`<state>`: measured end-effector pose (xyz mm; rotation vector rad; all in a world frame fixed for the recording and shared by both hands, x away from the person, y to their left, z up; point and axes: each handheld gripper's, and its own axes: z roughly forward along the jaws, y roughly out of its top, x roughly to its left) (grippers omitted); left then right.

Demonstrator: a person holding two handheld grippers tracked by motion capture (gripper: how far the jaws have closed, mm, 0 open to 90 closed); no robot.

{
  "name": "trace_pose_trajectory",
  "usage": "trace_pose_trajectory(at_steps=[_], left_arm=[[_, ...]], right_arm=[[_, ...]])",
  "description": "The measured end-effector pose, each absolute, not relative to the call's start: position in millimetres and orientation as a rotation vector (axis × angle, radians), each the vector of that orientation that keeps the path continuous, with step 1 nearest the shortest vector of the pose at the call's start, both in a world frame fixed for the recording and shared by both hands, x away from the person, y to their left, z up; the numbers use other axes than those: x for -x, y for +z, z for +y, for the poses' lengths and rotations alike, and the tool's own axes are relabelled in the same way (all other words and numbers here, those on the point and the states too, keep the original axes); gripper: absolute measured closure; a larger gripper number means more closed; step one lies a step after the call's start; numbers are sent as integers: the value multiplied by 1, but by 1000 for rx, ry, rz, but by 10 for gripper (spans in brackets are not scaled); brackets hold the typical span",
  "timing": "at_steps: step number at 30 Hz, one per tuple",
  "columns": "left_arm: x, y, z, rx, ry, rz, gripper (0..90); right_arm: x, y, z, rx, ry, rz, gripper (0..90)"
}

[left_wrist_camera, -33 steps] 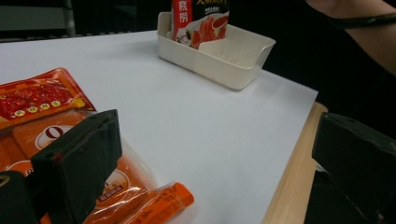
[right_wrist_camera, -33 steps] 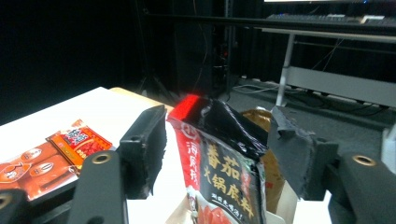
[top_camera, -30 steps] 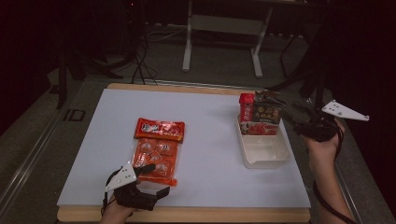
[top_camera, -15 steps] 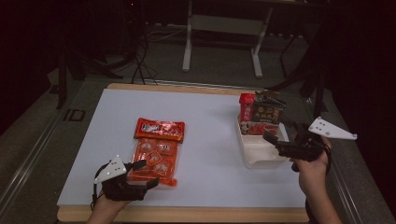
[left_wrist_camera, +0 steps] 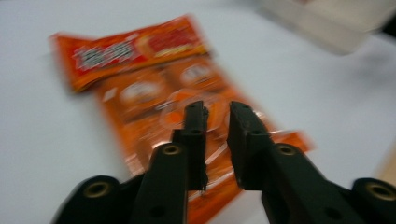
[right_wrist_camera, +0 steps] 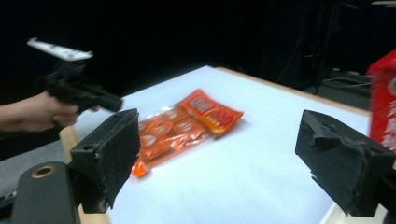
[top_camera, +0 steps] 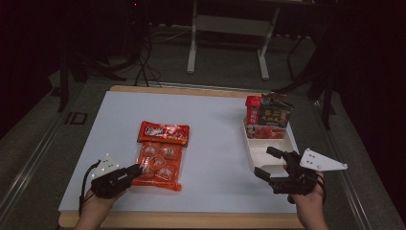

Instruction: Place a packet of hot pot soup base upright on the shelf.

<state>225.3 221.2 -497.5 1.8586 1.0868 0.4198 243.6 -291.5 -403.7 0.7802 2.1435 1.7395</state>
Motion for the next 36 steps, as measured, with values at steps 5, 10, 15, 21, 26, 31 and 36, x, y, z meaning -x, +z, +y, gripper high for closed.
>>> trace_pose_trajectory(at_steps=[5,10,15,21,26,31,36], left_arm=[[-237,-512,230,-1932,468,1191,900],[-249,-521,231,-1988,462,1241,900],[-260,-530,226,-2020,416,1247,900],[-265,-535,220,-2046,447,1266,900],[-275,-534,216,-2053,470,1280,900],[-282,-534,213,-2066,461,1286,900],[-278,-534,207,-2043,446,1291,900]], right_arm=[[-234,-418,-283,-741,1726,2206,139],[-234,-423,-279,-728,1733,2233,140],[-235,-423,-280,-729,1739,2226,141],[-235,-423,-283,-734,1731,2217,142],[-238,-425,-281,-741,1718,2232,142],[-238,-427,-280,-738,1712,2243,142],[-238,-427,-279,-734,1721,2249,142]])
